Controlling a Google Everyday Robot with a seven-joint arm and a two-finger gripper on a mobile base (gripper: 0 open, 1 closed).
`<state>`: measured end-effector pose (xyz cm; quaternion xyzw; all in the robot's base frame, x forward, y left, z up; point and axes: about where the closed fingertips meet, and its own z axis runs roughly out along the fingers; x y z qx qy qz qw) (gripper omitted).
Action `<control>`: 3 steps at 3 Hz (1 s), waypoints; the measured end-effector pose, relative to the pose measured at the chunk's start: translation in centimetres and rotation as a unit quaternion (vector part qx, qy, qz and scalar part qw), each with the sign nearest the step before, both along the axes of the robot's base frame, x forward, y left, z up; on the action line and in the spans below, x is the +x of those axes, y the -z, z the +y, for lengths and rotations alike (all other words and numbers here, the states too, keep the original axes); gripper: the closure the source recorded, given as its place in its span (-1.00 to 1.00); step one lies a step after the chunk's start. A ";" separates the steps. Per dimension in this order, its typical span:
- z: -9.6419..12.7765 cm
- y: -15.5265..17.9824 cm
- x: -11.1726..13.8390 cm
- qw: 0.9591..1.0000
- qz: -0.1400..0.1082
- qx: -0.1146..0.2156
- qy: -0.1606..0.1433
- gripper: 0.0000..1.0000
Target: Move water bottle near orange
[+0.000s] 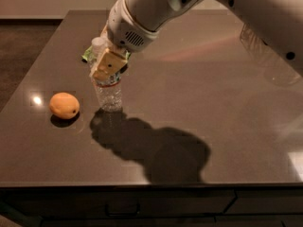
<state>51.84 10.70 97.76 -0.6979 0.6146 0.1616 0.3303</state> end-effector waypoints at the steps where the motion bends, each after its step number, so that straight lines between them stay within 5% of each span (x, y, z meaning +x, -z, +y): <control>1: 1.4 0.6 -0.2 1.000 0.002 0.004 -0.015 0.22; 3: 2.4 2.0 0.1 0.999 0.022 0.023 -0.028 -0.71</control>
Offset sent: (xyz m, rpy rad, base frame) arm 0.0025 0.0300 -0.0181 0.0411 0.0426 0.0672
